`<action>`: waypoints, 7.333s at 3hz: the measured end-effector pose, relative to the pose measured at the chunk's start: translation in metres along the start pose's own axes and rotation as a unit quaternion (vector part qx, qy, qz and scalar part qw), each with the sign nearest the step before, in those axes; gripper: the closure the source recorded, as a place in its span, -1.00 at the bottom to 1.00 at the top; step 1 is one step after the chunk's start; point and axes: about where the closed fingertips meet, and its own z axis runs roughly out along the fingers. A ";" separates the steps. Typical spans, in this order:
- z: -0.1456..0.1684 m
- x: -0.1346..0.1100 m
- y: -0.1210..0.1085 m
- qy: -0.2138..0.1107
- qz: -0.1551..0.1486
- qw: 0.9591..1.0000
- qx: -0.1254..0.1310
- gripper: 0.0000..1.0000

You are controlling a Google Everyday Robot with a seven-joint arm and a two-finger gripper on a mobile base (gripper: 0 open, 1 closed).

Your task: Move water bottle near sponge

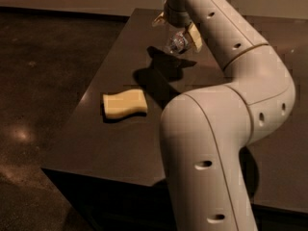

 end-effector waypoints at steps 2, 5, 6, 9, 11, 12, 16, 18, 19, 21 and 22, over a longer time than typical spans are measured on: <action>0.029 -0.003 -0.008 0.006 -0.073 0.997 -0.039 -1.00; 0.039 0.000 -0.008 -0.003 -0.062 0.997 -0.041 -0.19; 0.026 0.000 -0.011 -0.005 -0.054 0.998 -0.028 0.30; -0.037 -0.012 -0.017 -0.025 -0.040 0.999 0.011 1.00; -0.073 -0.036 -0.005 -0.068 -0.053 0.996 0.021 1.00; -0.080 -0.055 0.007 -0.094 -0.070 0.993 0.016 1.00; -0.082 -0.128 0.055 -0.160 -0.131 0.978 0.012 1.00; -0.080 -0.144 0.048 -0.130 -0.223 0.966 0.001 1.00; -0.089 -0.158 0.063 -0.121 -0.279 0.953 0.003 1.00; -0.090 -0.201 0.097 -0.150 -0.327 0.933 0.014 1.00; -0.083 -0.224 0.101 -0.172 -0.333 0.927 0.023 0.65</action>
Offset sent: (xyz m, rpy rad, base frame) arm 0.0336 0.0033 -0.0199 -0.1855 0.0851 0.1374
